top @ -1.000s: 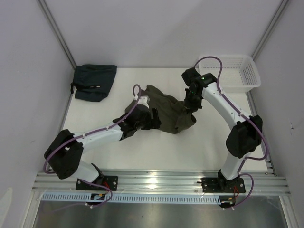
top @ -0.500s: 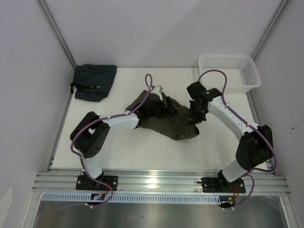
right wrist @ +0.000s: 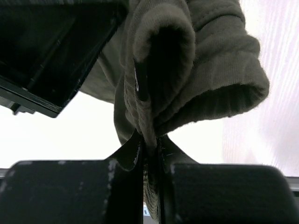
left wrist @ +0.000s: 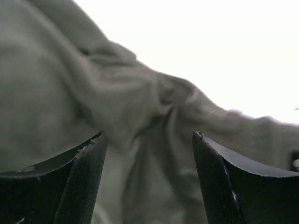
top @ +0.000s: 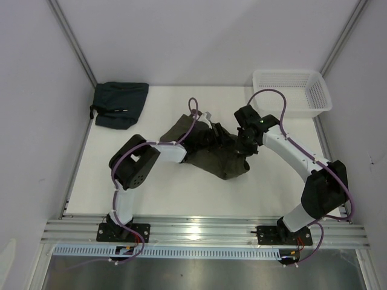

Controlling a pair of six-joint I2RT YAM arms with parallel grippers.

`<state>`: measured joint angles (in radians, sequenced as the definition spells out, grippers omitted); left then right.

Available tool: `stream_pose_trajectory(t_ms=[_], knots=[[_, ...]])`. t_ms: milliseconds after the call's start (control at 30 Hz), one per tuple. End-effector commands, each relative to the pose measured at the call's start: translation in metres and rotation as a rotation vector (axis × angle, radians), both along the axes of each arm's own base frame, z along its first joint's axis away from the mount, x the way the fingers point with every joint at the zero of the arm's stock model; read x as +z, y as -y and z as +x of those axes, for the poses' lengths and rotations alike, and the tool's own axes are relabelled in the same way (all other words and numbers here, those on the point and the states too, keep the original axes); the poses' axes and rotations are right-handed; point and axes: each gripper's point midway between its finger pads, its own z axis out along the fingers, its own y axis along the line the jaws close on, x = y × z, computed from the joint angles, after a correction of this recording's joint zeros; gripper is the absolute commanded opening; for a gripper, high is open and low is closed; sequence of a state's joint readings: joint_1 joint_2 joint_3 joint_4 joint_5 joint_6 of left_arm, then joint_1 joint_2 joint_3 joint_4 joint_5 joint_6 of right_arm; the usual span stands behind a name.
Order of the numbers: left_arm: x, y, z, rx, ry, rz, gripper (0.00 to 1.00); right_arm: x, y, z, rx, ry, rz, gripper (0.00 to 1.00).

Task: Fold and stack the shorts
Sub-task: Fold the shorts

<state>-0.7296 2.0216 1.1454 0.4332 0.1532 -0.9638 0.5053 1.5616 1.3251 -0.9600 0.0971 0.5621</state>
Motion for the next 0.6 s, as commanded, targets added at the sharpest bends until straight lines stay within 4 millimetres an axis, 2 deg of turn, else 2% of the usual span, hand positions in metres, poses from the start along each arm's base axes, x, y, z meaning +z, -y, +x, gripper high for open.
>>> stream_pose_trajectory(t_ms=[0, 133, 167, 267, 300, 433, 467, 567], knots=[[0.045, 0.015, 0.025, 0.055, 0.069, -0.156, 0.76, 0.008, -0.009, 0.002, -0.006, 0.046, 0.036, 0.00], [0.050, 0.019, 0.033, 0.087, 0.067, -0.202, 0.76, 0.006, -0.010, 0.000, -0.003, 0.042, 0.035, 0.00], [0.040, 0.022, 0.034, 0.087, 0.048, -0.197, 0.76, 0.006, -0.010, -0.001, -0.005, 0.044, 0.035, 0.00], [0.035, 0.028, 0.036, 0.091, 0.020, -0.224, 0.76, 0.007, -0.010, 0.000, -0.008, 0.048, 0.037, 0.00], [0.024, 0.028, 0.037, 0.103, -0.001, -0.222, 0.76, 0.008, -0.009, -0.001, -0.010, 0.048, 0.038, 0.00], [0.015, 0.029, 0.047, 0.147, 0.010, -0.221, 0.76, 0.013, -0.014, -0.005, -0.002, 0.060, 0.055, 0.00], [0.007, 0.031, 0.047, 0.154, 0.007, -0.206, 0.75, 0.012, -0.015, -0.008, 0.001, 0.058, 0.059, 0.00], [0.003, 0.034, 0.054, 0.181, 0.013, -0.204, 0.75, 0.020, -0.021, -0.016, 0.010, 0.071, 0.073, 0.00]])
